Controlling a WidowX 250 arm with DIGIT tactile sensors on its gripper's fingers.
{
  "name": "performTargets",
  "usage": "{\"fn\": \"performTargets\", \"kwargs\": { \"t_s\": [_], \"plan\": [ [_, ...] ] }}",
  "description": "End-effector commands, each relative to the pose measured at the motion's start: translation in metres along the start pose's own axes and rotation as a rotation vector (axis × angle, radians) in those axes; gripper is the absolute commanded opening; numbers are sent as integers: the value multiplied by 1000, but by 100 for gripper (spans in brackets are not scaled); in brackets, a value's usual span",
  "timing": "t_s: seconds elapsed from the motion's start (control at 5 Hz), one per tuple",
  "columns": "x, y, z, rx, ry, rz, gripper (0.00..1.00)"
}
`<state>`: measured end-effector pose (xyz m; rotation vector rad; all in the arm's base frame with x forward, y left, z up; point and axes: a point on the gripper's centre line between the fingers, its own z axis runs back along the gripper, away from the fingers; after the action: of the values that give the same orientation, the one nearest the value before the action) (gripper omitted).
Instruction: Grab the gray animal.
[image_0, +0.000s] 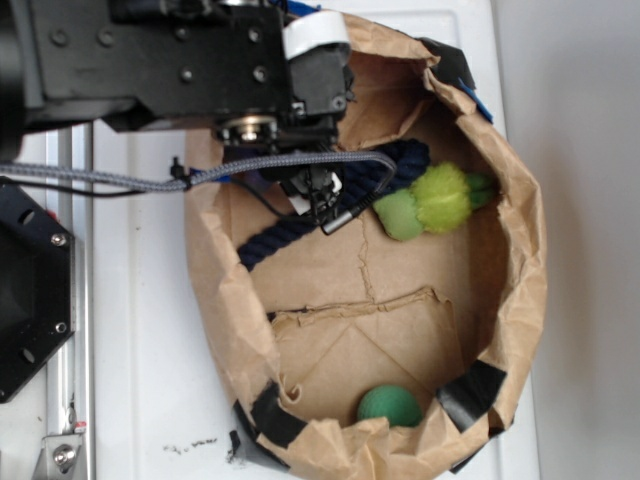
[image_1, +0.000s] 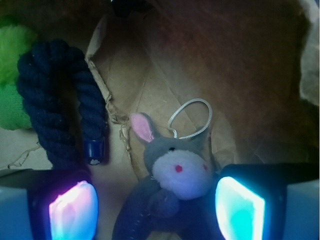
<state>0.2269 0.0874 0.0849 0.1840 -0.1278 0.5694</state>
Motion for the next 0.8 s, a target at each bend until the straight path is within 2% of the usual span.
{"fn": "performTargets", "kwargs": {
  "t_s": [0.0,0.2,0.6],
  "plan": [
    [1,25,14,45,13,79,100],
    [-3,25,8,69,19,73,100],
    [-4,15,-20,66,19,42,100]
  ]
}}
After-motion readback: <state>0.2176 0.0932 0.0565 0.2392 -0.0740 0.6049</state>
